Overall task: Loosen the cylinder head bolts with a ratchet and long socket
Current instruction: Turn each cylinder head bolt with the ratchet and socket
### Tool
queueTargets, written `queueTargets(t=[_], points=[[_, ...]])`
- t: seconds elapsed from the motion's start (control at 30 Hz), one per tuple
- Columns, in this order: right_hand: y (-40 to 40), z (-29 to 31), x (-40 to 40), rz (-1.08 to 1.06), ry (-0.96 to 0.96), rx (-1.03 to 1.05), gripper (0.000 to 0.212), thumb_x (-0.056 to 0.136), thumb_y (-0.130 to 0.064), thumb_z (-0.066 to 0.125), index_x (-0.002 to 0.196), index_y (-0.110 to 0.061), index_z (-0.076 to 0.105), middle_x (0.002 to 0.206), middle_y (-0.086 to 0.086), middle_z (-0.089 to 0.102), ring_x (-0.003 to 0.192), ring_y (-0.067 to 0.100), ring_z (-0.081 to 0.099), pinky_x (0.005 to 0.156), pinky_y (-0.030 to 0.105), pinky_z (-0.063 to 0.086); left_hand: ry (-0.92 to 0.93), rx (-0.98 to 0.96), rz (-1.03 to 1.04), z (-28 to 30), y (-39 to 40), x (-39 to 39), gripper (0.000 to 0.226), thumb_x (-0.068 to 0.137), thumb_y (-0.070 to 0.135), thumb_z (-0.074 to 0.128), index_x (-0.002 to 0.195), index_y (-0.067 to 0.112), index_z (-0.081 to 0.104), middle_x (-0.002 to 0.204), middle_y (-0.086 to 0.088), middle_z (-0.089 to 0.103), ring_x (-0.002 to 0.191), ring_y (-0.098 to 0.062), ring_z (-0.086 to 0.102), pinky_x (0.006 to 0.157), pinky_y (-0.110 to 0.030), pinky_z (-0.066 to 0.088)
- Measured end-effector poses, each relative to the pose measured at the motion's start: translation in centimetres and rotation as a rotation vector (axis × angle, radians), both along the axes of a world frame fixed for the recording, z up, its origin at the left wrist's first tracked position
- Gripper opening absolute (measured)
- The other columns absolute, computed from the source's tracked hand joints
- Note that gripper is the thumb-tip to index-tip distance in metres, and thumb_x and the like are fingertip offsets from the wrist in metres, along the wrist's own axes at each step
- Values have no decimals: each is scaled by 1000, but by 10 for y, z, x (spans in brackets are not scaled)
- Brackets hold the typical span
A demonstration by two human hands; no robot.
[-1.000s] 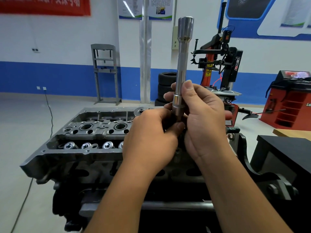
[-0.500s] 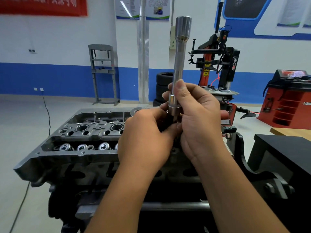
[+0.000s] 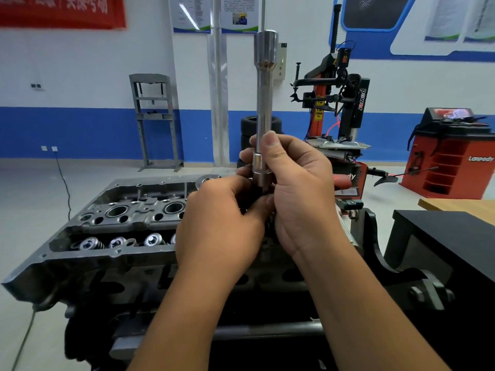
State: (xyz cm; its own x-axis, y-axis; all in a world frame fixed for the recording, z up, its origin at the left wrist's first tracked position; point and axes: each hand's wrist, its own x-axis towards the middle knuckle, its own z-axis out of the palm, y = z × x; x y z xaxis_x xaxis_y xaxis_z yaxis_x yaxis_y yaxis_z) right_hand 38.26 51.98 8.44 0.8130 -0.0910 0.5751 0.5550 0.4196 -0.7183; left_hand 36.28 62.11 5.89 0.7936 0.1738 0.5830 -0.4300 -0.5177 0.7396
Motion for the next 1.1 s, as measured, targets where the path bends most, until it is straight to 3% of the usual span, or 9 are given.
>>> queueTargets(t=[0.17,0.4,0.57,0.7,0.8,0.97,1.1], points=[[-1,-1,-1,-113,-28,-16,19,85,-27,83,90,-15,69,79,8,71,65,20,71,63,33,59,-2,11,43,-1,0,1,18,85,42,81,103,42,77,92,21,77,92,-7,73,81,-45,61],[0,0,-1,-59,-30,-34,15,93,-28,72,84,-17,75,77,8,72,66,21,70,64,31,58,-9,47,6,1,1,0,22,84,44,79,105,38,79,92,17,78,91,-12,74,80,-45,61],[0,1,0,-29,-2,-9,22,96,-30,65,80,-20,76,80,9,74,66,20,68,64,32,58,32,51,-75,5,-1,-3,33,77,52,62,103,37,77,91,17,77,93,-16,74,81,-48,60],[0,1,-1,-85,-16,-18,10,87,-35,76,80,-27,75,79,3,73,68,17,68,65,32,57,-3,29,-27,2,0,-3,18,85,48,76,102,42,77,94,21,77,94,-8,73,82,-45,61],[0,0,-1,-160,-44,-38,9,82,-34,82,77,-31,74,74,0,70,67,15,68,65,31,58,-12,36,5,0,0,-2,20,85,45,80,104,42,77,93,21,77,92,-6,73,82,-45,61],[1,0,-1,-86,-32,-22,15,90,-32,72,78,-24,74,77,5,71,66,18,66,65,35,57,25,23,-109,5,0,-5,37,81,53,62,110,37,78,98,19,78,97,-11,74,83,-48,61],[1,2,-2,-8,-3,-20,20,93,-34,66,85,-17,75,79,9,73,73,19,69,69,31,58,-5,3,-35,2,0,-2,22,83,51,72,99,37,78,89,17,77,89,-14,74,79,-47,61]])
